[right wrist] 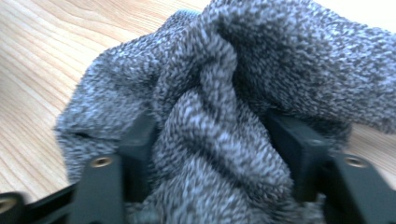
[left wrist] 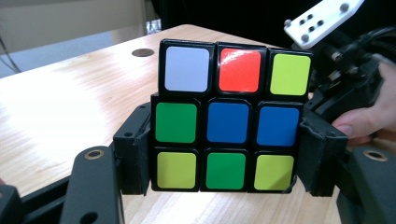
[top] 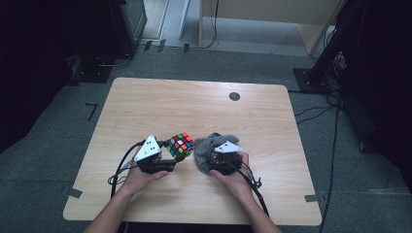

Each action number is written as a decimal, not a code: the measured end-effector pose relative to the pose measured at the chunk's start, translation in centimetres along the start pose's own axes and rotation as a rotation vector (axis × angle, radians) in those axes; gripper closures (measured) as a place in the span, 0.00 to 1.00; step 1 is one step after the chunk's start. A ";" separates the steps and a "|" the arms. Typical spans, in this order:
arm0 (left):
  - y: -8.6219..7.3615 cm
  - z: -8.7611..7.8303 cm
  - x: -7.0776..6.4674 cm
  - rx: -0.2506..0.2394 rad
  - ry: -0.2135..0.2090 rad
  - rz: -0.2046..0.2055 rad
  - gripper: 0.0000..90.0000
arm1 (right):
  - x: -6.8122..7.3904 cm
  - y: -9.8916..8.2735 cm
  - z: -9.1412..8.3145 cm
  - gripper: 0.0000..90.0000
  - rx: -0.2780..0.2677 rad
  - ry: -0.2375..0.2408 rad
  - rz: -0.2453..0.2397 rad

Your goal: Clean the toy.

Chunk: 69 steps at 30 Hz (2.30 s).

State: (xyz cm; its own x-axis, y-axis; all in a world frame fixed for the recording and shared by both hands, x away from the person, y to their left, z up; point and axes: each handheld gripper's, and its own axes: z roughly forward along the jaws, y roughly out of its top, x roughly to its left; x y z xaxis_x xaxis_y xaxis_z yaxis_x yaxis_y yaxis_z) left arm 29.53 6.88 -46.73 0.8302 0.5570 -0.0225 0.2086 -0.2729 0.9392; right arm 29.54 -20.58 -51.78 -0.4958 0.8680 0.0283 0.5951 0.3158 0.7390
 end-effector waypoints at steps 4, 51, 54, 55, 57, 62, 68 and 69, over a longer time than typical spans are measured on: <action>-0.1 0.0 0.0 0.006 0.009 0.006 0.38 | -0.3 -0.2 -0.1 0.53 -0.012 0.007 -0.004; 0.7 0.5 -3.6 0.024 -0.113 0.187 0.38 | 2.5 2.2 -7.8 0.83 -0.467 0.353 0.047; 0.7 0.3 -3.2 0.000 -0.121 0.151 0.38 | 1.5 1.8 -7.0 0.83 -0.405 0.224 0.024; 0.7 0.3 -3.0 -0.002 -0.116 0.150 0.38 | 1.0 1.6 -6.6 0.83 -0.378 0.199 0.039; 0.6 0.4 -3.0 0.010 -0.098 0.161 0.38 | 0.2 1.4 -6.3 0.83 -0.350 0.174 0.070; 0.3 1.0 -3.2 0.050 -0.087 0.178 0.38 | 1.1 2.3 -8.4 0.82 -0.464 0.252 0.045; 0.8 0.3 -3.5 0.004 -0.117 0.180 0.38 | 3.3 2.7 -8.4 0.82 -0.472 0.322 -0.026; 0.9 0.1 -3.4 -0.011 -0.121 0.173 0.38 | 2.8 2.5 -8.2 0.82 -0.476 0.324 0.005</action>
State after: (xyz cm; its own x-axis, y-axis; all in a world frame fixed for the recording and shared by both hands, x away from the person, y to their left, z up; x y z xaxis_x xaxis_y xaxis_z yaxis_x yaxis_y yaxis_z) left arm 26.97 4.68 -45.84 0.9093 0.4041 0.0995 0.0522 -0.3479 0.9361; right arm 24.46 -20.48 -44.37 -0.7069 0.6837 0.1815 0.2847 0.0402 0.9578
